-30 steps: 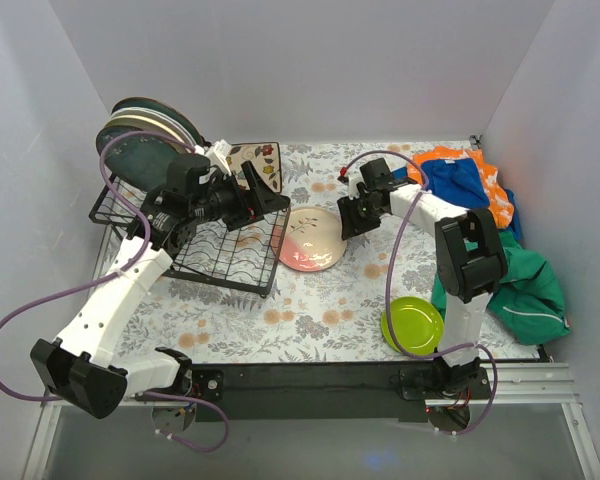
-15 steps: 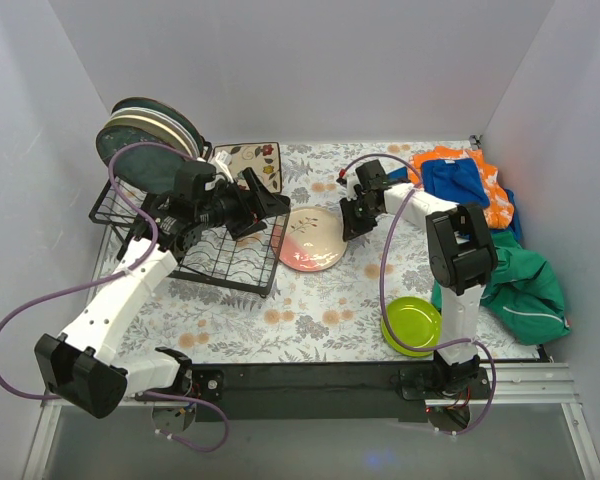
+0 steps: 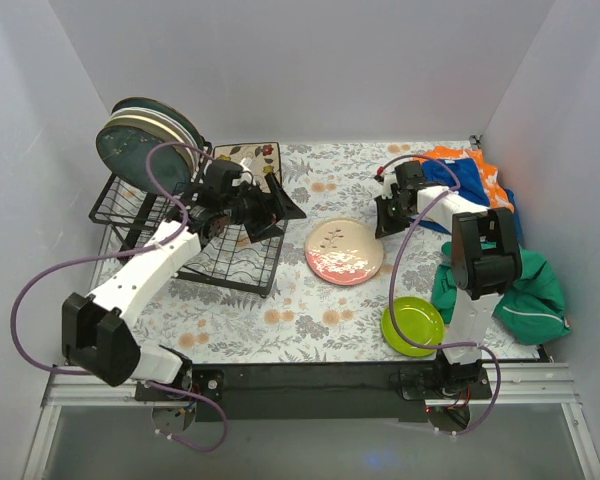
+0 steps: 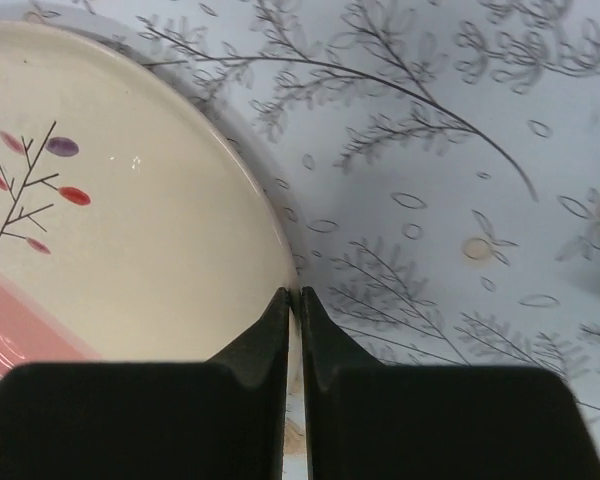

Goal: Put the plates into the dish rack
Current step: Grab a plate with the left arm

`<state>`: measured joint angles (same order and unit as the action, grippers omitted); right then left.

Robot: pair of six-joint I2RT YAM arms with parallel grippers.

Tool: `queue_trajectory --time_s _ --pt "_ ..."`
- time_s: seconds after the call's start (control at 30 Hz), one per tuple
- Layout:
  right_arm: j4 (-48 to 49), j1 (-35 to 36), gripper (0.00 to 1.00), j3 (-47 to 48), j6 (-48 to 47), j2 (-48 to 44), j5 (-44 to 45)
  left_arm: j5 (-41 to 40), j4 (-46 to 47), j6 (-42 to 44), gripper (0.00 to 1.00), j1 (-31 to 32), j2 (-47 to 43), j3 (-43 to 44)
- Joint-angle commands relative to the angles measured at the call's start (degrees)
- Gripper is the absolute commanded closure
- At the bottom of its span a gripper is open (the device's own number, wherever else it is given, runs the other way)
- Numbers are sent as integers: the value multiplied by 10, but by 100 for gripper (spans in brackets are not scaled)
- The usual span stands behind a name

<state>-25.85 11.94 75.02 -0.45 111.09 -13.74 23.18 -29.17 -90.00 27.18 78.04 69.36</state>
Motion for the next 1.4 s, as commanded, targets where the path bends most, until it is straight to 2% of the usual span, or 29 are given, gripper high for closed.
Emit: queue_trajectory --time_s 0.0,0.27,0.33,0.43,0.53,0.57,0.67,0.83,0.93,1.0,1.2,1.37 --pt "-41 -40 92 -30 -67 -12 80 11 6 4 18 42 55 23" --pt "-40 -69 87 -30 -128 -22 88 -6 -45 49 24 115 204 103" --pt "-41 -75 79 -30 -146 -27 78 -22 -63 52 24 123 239 126" --pt "-41 -80 66 -26 -172 -44 48 -30 -73 42 31 126 279 142" --pt "-42 -81 51 -25 -209 -75 -7 -39 -77 26 38 126 306 154" --pt "-45 -81 43 -24 -224 -82 -23 -43 -76 22 40 126 321 158" --pt "-53 -81 34 -25 -285 -113 -79 -61 -77 12 44 126 352 179" --pt "-69 -81 33 -42 -362 -169 -190 -88 -103 1 49 126 407 226" --pt "-75 -81 33 -64 -397 -203 -256 -100 -108 -5 58 126 430 244" --pt "-81 -80 33 -80 -416 -225 -290 -109 -114 -6 60 126 439 253" --pt "-83 -78 33 -129 -441 -276 -350 -155 -155 -11 66 126 468 279" --pt "-105 -49 32 -177 -542 -323 -396 -169 -157 -21 69 126 475 278"
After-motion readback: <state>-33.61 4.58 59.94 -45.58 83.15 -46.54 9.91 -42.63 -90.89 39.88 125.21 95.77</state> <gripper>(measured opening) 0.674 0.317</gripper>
